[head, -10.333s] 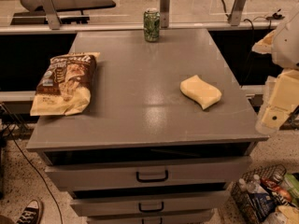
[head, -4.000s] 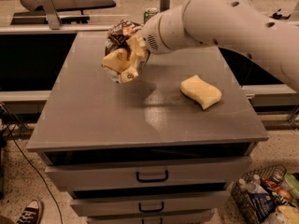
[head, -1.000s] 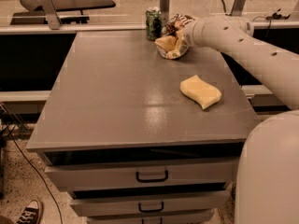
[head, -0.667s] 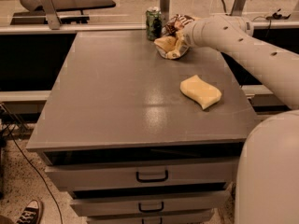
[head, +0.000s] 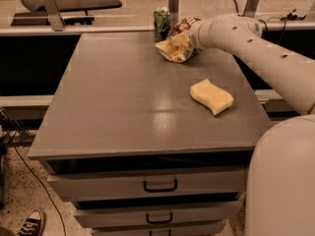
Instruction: Move brown chip bag near green can
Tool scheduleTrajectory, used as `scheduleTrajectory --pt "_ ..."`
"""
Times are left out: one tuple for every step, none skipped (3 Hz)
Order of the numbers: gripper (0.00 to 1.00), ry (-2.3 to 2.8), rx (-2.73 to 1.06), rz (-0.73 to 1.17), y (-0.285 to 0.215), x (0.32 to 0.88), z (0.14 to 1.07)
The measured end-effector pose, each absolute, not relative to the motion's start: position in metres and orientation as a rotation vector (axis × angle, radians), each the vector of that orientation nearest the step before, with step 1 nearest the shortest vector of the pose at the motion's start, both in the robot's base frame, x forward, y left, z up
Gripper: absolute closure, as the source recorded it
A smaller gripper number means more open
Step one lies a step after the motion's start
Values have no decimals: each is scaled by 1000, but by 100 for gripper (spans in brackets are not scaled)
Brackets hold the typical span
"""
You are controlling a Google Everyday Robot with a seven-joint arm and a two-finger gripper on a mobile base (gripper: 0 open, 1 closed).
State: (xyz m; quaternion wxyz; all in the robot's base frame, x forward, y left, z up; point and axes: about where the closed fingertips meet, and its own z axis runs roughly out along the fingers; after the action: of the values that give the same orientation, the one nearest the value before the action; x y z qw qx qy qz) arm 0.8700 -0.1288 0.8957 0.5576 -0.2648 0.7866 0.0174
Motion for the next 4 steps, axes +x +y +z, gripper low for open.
scheduleTrajectory --pt "0 1840 -641 68 -120 871 901" --pt "0 1823 -655 68 -118 868 913" --pt "0 1794 -657 82 -125 858 936" --pt "0 1758 -670 143 -142 831 976"
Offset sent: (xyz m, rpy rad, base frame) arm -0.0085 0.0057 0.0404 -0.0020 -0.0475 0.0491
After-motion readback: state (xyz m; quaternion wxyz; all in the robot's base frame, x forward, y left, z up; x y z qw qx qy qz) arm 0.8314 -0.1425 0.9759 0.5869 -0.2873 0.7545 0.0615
